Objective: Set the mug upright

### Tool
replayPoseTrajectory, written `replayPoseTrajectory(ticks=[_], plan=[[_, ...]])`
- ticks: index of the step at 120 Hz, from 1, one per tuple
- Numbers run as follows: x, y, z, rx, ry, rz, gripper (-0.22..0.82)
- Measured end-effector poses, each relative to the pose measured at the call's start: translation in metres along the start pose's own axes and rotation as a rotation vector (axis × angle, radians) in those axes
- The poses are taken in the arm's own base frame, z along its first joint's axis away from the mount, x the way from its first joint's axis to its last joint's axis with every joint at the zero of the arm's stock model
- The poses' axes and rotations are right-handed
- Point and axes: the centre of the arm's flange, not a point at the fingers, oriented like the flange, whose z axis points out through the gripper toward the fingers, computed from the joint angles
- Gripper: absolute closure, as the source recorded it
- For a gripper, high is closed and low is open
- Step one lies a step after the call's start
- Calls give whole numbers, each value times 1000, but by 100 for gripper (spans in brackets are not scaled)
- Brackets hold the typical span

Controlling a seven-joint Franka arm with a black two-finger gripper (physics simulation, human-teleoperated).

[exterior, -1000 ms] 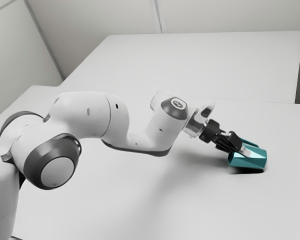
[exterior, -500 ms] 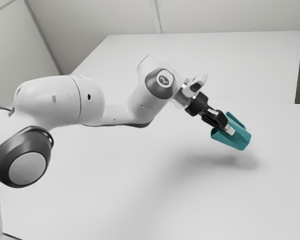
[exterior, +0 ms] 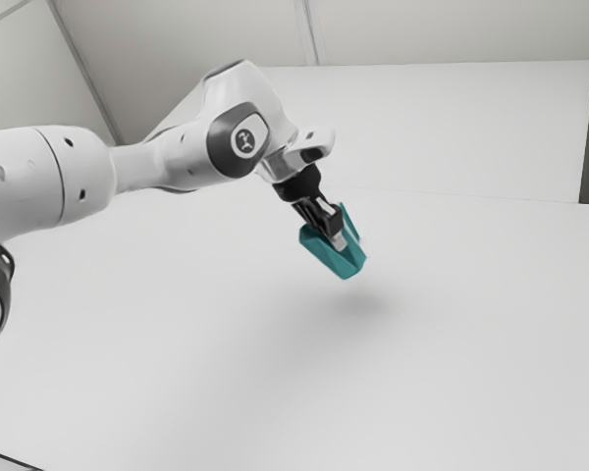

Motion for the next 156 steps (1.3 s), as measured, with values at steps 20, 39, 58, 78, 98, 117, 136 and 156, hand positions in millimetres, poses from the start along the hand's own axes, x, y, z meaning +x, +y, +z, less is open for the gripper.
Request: replayPoseTrajectory(ticks=[20,39,58,78,98,117,136,156], plan=[[-29,-15,-13,93,-60,-52,77],[-51,-32,-21,203,-126,-94,77],[-73,-47,-24,296,-176,-140,77],[-95,-57,-31,369,-195,-193,78],[-114,-64,-30,418,-203,-246,78],[-127,-63,-9,456,-201,-259,78],[-135,-66,5,484,-174,-285,78],[-143,-70,15,494,-131,-330,78]])
